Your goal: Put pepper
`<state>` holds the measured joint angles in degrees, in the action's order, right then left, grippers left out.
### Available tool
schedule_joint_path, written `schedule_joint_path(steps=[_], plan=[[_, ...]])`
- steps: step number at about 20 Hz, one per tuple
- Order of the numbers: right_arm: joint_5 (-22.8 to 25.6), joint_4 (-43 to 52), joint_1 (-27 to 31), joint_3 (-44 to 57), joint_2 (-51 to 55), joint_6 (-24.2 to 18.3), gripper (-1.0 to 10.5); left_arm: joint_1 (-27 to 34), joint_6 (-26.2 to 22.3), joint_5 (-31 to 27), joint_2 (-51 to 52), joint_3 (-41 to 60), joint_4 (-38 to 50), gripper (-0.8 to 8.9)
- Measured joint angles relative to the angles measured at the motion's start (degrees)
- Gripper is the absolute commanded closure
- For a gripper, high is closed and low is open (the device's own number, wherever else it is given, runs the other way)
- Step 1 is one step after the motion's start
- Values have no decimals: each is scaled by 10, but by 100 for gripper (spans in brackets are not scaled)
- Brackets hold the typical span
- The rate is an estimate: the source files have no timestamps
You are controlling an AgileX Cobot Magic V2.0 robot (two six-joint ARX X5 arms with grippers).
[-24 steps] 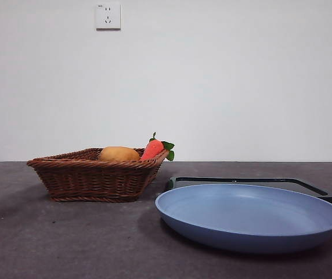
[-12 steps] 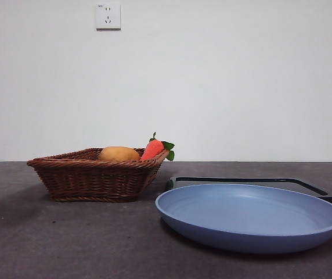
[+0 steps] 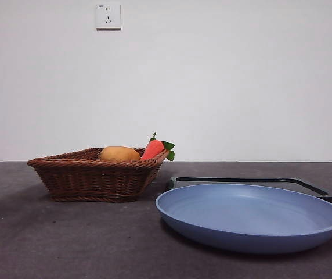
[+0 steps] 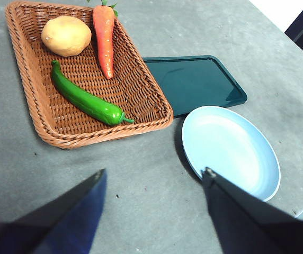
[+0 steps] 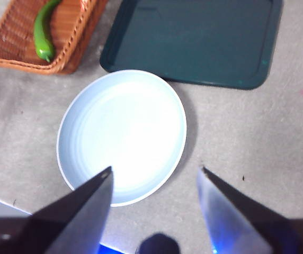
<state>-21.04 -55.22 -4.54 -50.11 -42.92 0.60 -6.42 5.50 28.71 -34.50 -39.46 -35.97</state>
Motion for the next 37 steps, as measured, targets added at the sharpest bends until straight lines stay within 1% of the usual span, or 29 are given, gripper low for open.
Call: schedule_joint_path(steps=[5, 9, 16, 19, 21, 22, 31, 34, 37], plan=[[0, 16, 0, 0, -70, 0, 648, 0, 0, 0, 0, 0, 0, 475], [0, 62, -9, 0, -163, 0, 649, 0, 0, 0, 0, 0, 0, 475], [3, 147, -47, 0, -344, 0, 649, 0, 0, 0, 0, 0, 0, 475], [29, 180, -63, 0, -400, -2, 649, 0, 0, 0, 0, 0, 0, 475], [33, 191, -68, 0, -430, -7, 656, 0, 0, 0, 0, 0, 0, 475], [33, 197, -71, 0, -443, -10, 686, 0, 0, 0, 0, 0, 0, 475], [28, 214, -78, 0, -487, -17, 943, 0, 5, 0, 0, 0, 0, 475], [21, 218, -77, -3, -486, -14, 941, 0, 8, 0, -7, 0, 0, 476], [21, 211, -77, -2, -469, -13, 942, -6, 21, -2, -41, -3, 3, 477]])
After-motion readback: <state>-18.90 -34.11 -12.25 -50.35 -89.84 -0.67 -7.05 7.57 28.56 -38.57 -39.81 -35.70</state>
